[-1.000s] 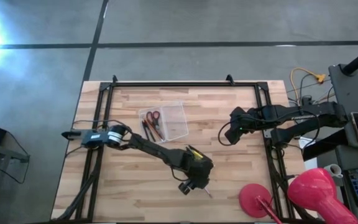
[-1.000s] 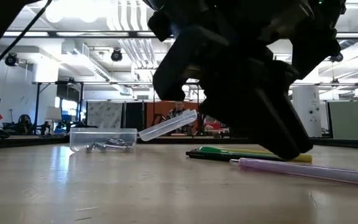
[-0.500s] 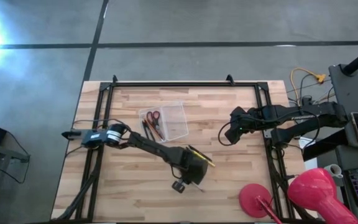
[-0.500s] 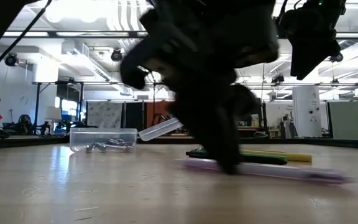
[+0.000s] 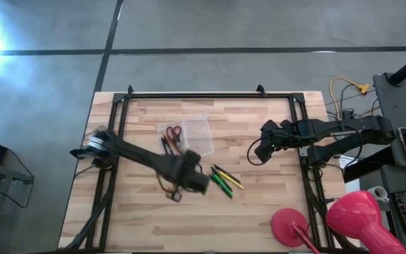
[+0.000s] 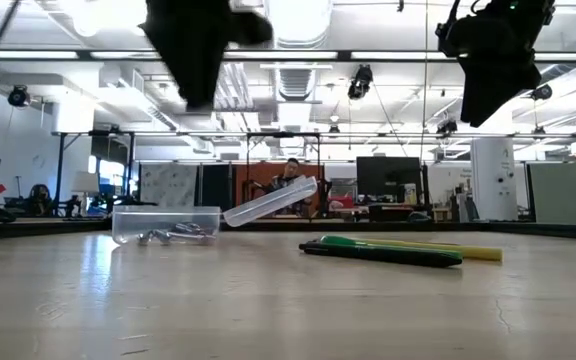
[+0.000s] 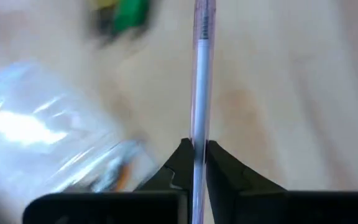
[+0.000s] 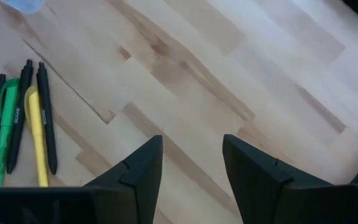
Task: Pick & place school supplies into a supply box
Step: Put the violet pen into the transparent supply box
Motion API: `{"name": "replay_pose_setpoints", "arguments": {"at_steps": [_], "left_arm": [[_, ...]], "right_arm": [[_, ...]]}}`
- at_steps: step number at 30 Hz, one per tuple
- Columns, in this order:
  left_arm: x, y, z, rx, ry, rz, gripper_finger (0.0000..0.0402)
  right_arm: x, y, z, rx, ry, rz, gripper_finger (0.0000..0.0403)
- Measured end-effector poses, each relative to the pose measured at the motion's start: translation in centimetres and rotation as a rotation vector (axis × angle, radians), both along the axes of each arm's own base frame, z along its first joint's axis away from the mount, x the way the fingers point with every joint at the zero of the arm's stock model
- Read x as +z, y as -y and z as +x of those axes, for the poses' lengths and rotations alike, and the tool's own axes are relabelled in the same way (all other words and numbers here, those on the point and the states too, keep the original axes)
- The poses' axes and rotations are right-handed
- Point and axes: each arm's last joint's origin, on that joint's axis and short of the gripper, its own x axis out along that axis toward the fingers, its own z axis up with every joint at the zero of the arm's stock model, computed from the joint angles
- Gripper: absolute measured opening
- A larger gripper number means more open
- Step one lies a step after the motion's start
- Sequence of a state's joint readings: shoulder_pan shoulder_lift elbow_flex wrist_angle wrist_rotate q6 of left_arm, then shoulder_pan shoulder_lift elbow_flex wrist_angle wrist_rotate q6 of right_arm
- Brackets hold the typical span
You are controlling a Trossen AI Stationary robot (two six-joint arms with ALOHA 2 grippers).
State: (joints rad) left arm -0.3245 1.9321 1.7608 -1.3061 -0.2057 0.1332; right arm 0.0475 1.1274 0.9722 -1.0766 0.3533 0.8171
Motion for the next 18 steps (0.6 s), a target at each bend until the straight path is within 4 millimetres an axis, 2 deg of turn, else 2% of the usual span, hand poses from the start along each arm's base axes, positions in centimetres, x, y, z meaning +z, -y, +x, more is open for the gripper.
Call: {"name": "replay_pose_setpoints", "arguments": {"at_steps": [2,7,11,14,16,18], "left_arm": [[1.9,-1.5,-1.4,0.028,0.019,0.063,0.0004],[3.6,-5.9,-4.9,-0.01,-0.079,0.168,0.0007],[2.1,-8.9,-6.8,-0.134,-0.194,0.283,0.0004],[0.8,-10.8,-7.4,-0.066,-0.211,0.275,0.0003],[0.7,-10.9,-7.4,0.019,-0.155,0.221,0.0002],[0.6,-10.1,-6.8,0.109,-0.061,0.056,0.0002]], "right_arm": [[0.0,0.0,0.1,-0.003,0.011,-0.013,0.016],[0.2,0.0,0.4,-0.004,0.047,-0.014,0.016],[0.3,0.0,0.6,-0.006,0.073,-0.012,0.016],[0.3,0.0,0.7,-0.02,0.081,-0.005,0.016],[0.3,0.0,0.6,-0.035,0.084,0.001,0.016],[0.3,0.0,0.6,-0.042,0.085,0.005,0.016]]}}
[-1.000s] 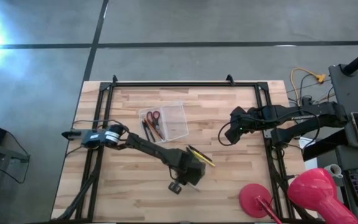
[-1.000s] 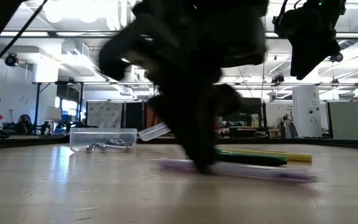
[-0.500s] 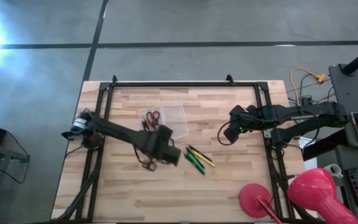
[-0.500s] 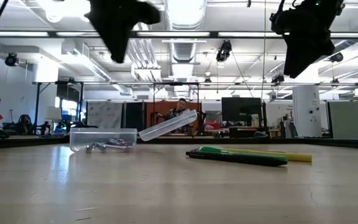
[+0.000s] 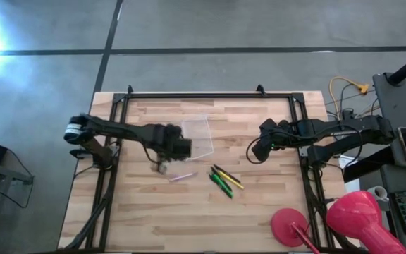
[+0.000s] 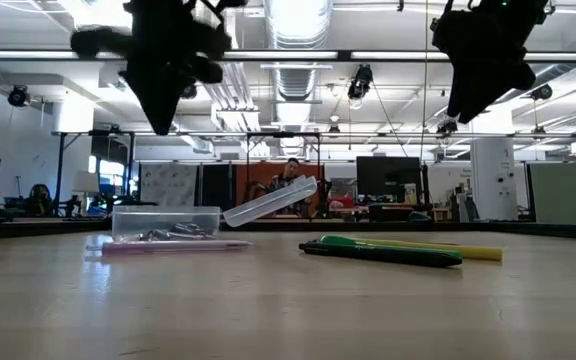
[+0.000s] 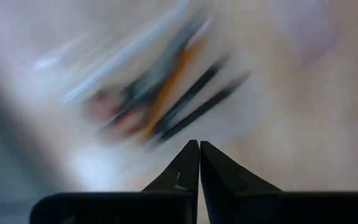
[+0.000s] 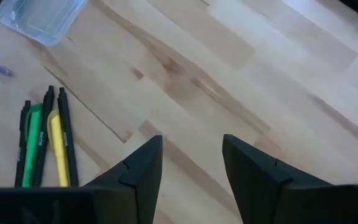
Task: Pick & place school supplies into a supply box
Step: Put the violet pen into the transparent supply box
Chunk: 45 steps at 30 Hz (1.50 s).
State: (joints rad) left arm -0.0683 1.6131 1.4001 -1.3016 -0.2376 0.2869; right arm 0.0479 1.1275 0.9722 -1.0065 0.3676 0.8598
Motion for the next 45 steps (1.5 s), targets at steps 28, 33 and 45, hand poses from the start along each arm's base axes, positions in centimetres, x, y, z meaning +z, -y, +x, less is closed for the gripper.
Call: {"name": "replay_pose_setpoints", "arguments": {"at_steps": [28,33,45], "left_arm": [[-11.2,7.5,0.4,0.625,0.433,-0.22,0.0157],[-13.7,6.6,-0.4,0.647,0.455,-0.241,0.0157],[-17.2,6.0,-2.8,0.648,0.344,-0.351,0.0017]], "right_arm": [[-4.5,-1.0,9.4,0.46,-0.275,-0.051,0.016],[-3.7,-1.0,9.9,0.458,-0.263,-0.055,0.016],[-3.0,-1.0,10.0,0.415,-0.227,-0.056,0.016]]}}
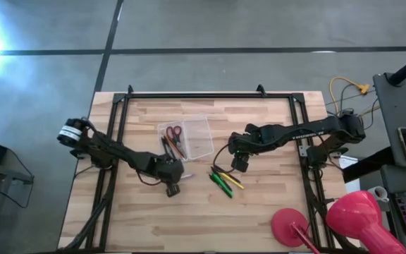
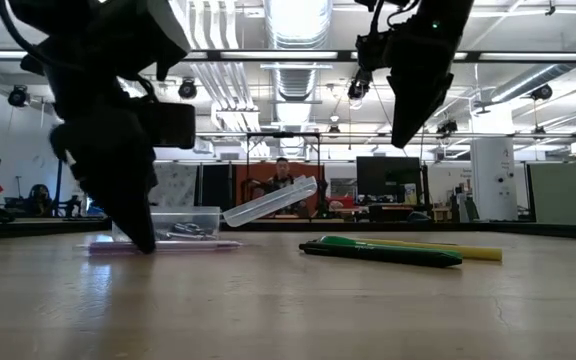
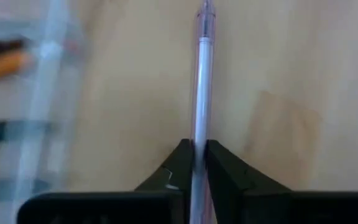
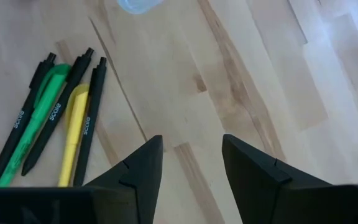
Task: Pick & place school supplies into a supply box
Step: Put the violet pen into the transparent supply box
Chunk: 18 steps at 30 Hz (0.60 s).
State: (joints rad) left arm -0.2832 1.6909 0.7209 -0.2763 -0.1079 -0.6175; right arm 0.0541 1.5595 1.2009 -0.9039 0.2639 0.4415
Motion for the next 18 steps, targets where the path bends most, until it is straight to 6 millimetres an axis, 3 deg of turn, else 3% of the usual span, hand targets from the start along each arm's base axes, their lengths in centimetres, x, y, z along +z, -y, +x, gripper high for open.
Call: {"name": "replay_pose_setpoints", "arguments": {"at_steps": [3,6,10,12,14,18], "left_arm": [[0.2,0.3,0.0,-0.033,-0.02,-0.07,0.0015],[1.7,1.1,0.5,-0.07,-0.012,-0.127,0.001],[5.6,2.3,1.3,-0.112,0.022,-0.178,0.0009],[8.7,2.5,1.7,-0.118,0.066,-0.162,0.0007],[11.5,2.4,1.5,-0.128,0.071,-0.066,0.0002],[14.8,1.0,0.9,-0.099,-0.02,0.164,0.0008]], "right_arm": [[-0.1,0.0,0.0,-0.007,-0.001,0.002,0.016],[-0.1,0.0,0.0,-0.007,-0.001,0.002,0.016],[-0.1,0.0,0.0,-0.01,0.0,0.003,0.016],[-0.1,0.0,0.0,-0.015,0.002,0.003,0.016],[-0.1,0.0,0.0,-0.023,0.005,-0.009,0.016],[-0.1,0.2,-0.1,-0.038,0.006,-0.044,0.016]]}}
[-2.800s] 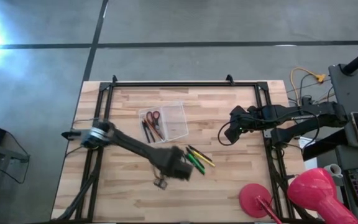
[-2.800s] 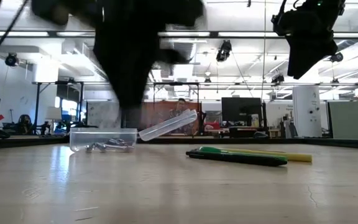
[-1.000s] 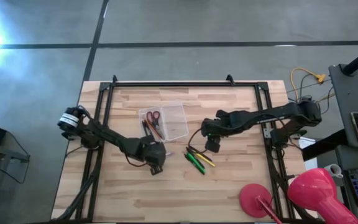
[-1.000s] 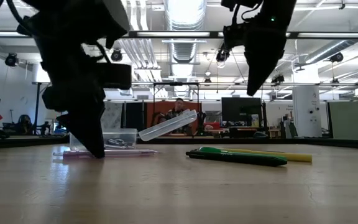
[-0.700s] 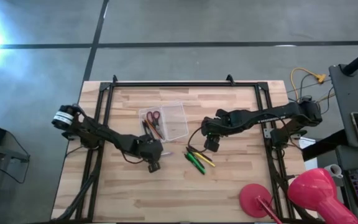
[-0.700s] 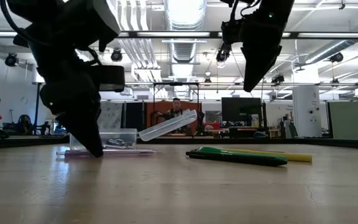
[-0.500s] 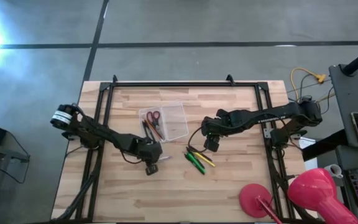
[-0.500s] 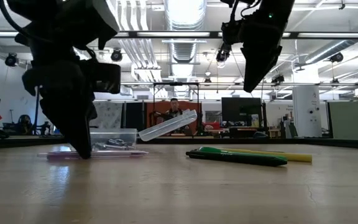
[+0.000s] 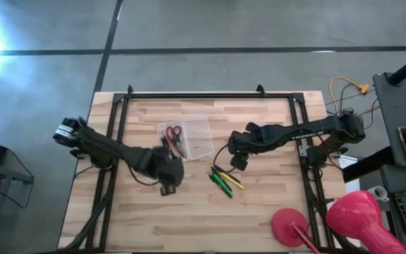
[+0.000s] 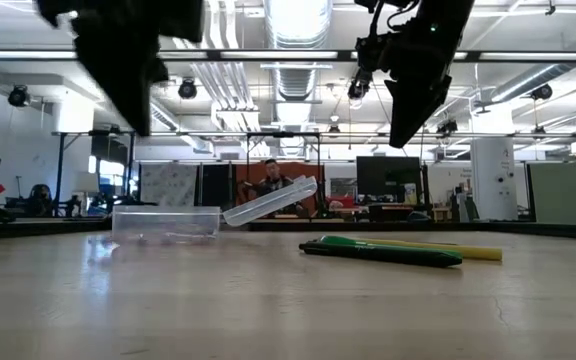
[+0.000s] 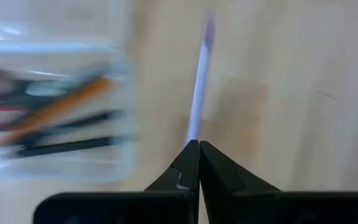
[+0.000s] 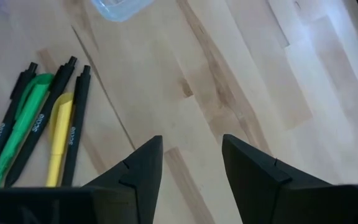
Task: Pick & place school supplies into a supply box
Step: Put the violet pen into the transparent supply box
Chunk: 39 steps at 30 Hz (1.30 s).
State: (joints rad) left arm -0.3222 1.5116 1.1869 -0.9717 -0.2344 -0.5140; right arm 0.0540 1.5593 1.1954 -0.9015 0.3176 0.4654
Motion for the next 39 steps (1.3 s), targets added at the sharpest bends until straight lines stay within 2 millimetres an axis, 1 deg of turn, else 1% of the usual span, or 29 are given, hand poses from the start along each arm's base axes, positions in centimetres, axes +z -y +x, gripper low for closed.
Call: {"name": "replay_pose_setpoints", "arguments": {"at_steps": [2,3,4,6,7,8,9,11,12,13,15,17,19,21,26,28,32,39], "left_arm": [[1.4,-1.5,-0.4,0.105,-0.011,0.121,0.0007],[1.8,-2.5,-0.5,0.168,-0.02,0.142,0.0006],[1.8,-3.5,-0.3,0.224,-0.016,0.129,0.0005],[1.4,-5.0,0.6,0.312,0.021,0.047,0.0004],[1.0,-5.2,1.0,0.327,0.051,0.004,0.0004],[0.7,-5.1,1.4,0.298,0.093,-0.033,0.0003],[0.5,-4.5,2.0,0.22,0.147,-0.073,0.0003],[0.0,-2.4,2.7,-0.007,0.242,-0.123,0.0002],[-0.6,-1.3,2.7,-0.095,0.263,-0.12,0.0002],[-1.5,-0.6,2.8,-0.142,0.27,-0.101,0.0001],[-2.9,0.2,2.5,-0.148,0.261,-0.05,0.0003],[-4.3,0.1,2.2,-0.124,0.219,-0.014,0.0014],[-5.2,0.1,2.6,-0.122,0.233,-0.006,0.0029],[-6.5,0.1,2.5,-0.125,0.19,0.001,0.0048],[-9.2,-0.9,3.5,-0.086,0.13,0.027,0.0105],[-9.6,-0.9,4.2,-0.095,0.118,0.038,0.0125],[-9.3,-0.9,5.3,-0.131,0.147,0.079,0.015],[-10.0,-1.6,4.9,-0.119,0.104,0.115,0.0157]], "right_arm": [[0.0,0.0,0.0,-0.009,0.004,0.002,0.016],[0.0,0.0,0.0,-0.018,0.007,0.002,0.016],[0.0,0.0,0.0,-0.028,0.01,-0.002,0.016],[0.0,0.1,0.0,-0.049,0.017,-0.008,0.016],[0.0,0.1,0.0,-0.056,0.02,-0.006,0.016],[0.0,0.1,0.0,-0.058,0.019,-0.005,0.016],[0.0,0.1,0.0,-0.059,0.017,-0.004,0.016],[0.0,-0.2,-0.1,-0.049,0.008,-0.003,0.016],[-0.1,-0.4,-0.1,-0.042,0.006,-0.002,0.016],[-0.1,-0.6,-0.2,-0.037,0.004,-0.002,0.016],[-0.3,-0.9,-0.3,-0.024,-0.005,-0.002,0.016],[-0.6,-1.1,-0.4,-0.018,-0.005,0.0,0.016],[-0.9,-1.1,-0.5,-0.018,-0.013,0.0,0.016],[-1.2,-1.1,-0.6,-0.019,-0.02,-0.001,0.016],[-1.5,-1.0,-0.6,-0.02,-0.022,0.0,0.016],[-1.5,-1.0,-0.6,-0.032,-0.018,0.003,0.016],[-1.5,-1.0,-0.6,-0.07,-0.006,0.015,0.016],[-1.5,-1.0,-0.6,-0.071,-0.006,0.016,0.016]]}}
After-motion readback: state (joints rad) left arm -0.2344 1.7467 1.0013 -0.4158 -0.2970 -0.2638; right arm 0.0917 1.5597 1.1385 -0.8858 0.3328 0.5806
